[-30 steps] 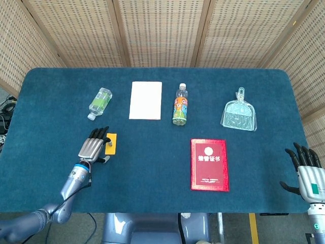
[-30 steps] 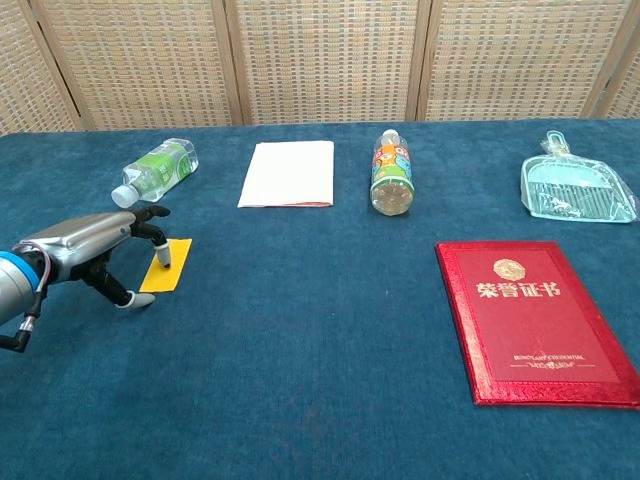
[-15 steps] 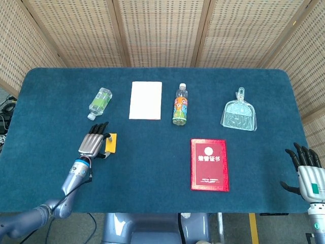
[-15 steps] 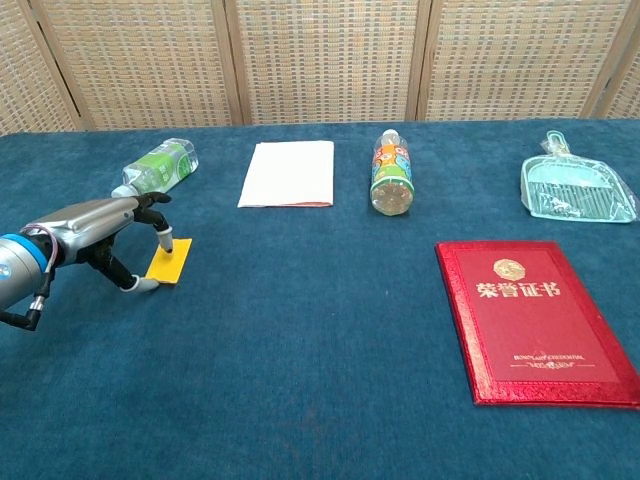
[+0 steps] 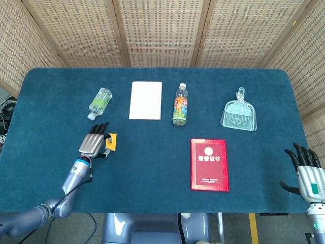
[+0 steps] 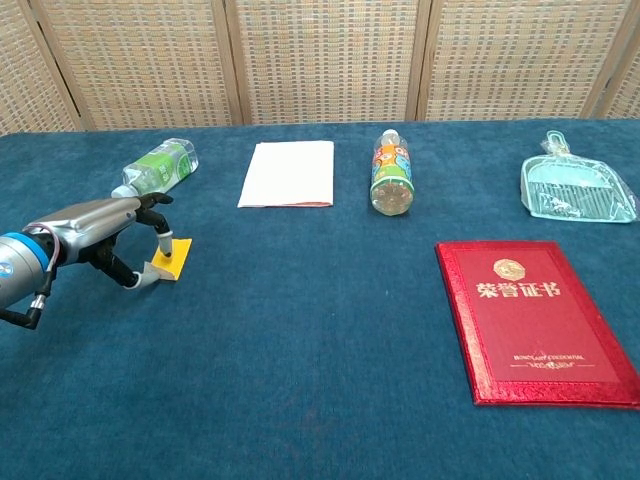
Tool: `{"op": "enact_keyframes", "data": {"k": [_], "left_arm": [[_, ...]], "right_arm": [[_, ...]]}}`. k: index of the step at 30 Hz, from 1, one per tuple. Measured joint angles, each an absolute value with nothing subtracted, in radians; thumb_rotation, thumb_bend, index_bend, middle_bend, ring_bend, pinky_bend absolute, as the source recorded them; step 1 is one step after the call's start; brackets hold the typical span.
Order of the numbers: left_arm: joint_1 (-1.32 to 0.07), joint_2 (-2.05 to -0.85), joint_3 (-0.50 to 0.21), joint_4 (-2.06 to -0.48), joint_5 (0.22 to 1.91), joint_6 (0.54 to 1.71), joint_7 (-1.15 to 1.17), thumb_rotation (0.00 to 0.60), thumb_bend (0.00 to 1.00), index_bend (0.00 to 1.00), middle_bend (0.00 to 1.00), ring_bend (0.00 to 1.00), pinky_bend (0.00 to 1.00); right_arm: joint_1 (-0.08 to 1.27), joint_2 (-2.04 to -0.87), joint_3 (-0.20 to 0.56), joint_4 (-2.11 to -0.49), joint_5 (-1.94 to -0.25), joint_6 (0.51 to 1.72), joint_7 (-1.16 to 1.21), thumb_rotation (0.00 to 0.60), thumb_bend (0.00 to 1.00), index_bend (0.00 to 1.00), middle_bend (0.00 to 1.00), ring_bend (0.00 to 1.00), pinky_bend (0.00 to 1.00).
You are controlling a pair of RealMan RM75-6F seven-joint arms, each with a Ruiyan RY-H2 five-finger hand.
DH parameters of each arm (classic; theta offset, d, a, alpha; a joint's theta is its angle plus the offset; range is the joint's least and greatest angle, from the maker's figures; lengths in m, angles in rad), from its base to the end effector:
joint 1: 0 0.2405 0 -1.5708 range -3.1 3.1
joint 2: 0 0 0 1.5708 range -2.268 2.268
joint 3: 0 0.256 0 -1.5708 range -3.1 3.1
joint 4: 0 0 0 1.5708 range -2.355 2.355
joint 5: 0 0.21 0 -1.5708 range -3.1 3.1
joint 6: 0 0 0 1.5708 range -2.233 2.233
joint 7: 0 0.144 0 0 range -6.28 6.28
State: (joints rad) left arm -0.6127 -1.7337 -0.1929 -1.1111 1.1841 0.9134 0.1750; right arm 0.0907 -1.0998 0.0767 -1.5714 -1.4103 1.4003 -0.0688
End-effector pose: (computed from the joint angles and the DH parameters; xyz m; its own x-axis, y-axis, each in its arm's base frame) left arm -0.2280 0.3450 -0.0489 0.3924 0.3010 0.8691 0.9178 -0.1899 -0.3486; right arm -0.3337 -0.1886 0.1682 0.4941 -0.0577 0.8675 -0.8644 0.0746 0.4973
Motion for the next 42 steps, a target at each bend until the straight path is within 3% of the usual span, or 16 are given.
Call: {"op": "enact_keyframes", "data": {"k": [5, 13, 29, 35, 42], "left_arm": [[-0.614, -1.732, -0.189, -1.114, 1.179, 0.916, 0.191, 0.6, 0.38, 0.52, 0.0, 0.0, 0.0], [-0.616, -1.733, -0.186, -1.12, 1.163, 0.909, 0.193, 0.6, 0.42, 0.64, 0.0, 0.0, 0.0], [-0.637, -1.737, -0.191, -1.113, 1.139, 0.9, 0.23, 0.6, 0.41, 0.69, 0.0, 0.0, 0.0], [-0.685, -1.743, -0.233, -1.064, 1.13, 0.879, 0.227, 0.6, 0.41, 0.69, 0.0, 0.0, 0.0], [-0.819, -1.77, -0.34, -0.927, 1.112, 0.824, 0.194, 0.6, 0.41, 0.69, 0.0, 0.0, 0.0]], "right_arm": [[0.091, -1.098, 0.076, -1.571, -1.41, 1.399, -0.064, 0.6, 0.0, 0.14, 0.0, 0.0, 0.0], [0.091, -1.098, 0.076, -1.572, -1.411, 1.398, -0.059, 0.6, 0.0, 0.15, 0.0, 0.0, 0.0], [0.093, -1.095, 0.076, -1.57, -1.408, 1.394, -0.048, 0.6, 0.0, 0.15, 0.0, 0.0, 0.0], [0.096, -1.097, 0.082, -1.565, -1.393, 1.387, -0.048, 0.6, 0.0, 0.15, 0.0, 0.0, 0.0], [0.106, -1.103, 0.097, -1.547, -1.353, 1.36, -0.049, 0.6, 0.0, 0.15, 0.0, 0.0, 0.0]]}}
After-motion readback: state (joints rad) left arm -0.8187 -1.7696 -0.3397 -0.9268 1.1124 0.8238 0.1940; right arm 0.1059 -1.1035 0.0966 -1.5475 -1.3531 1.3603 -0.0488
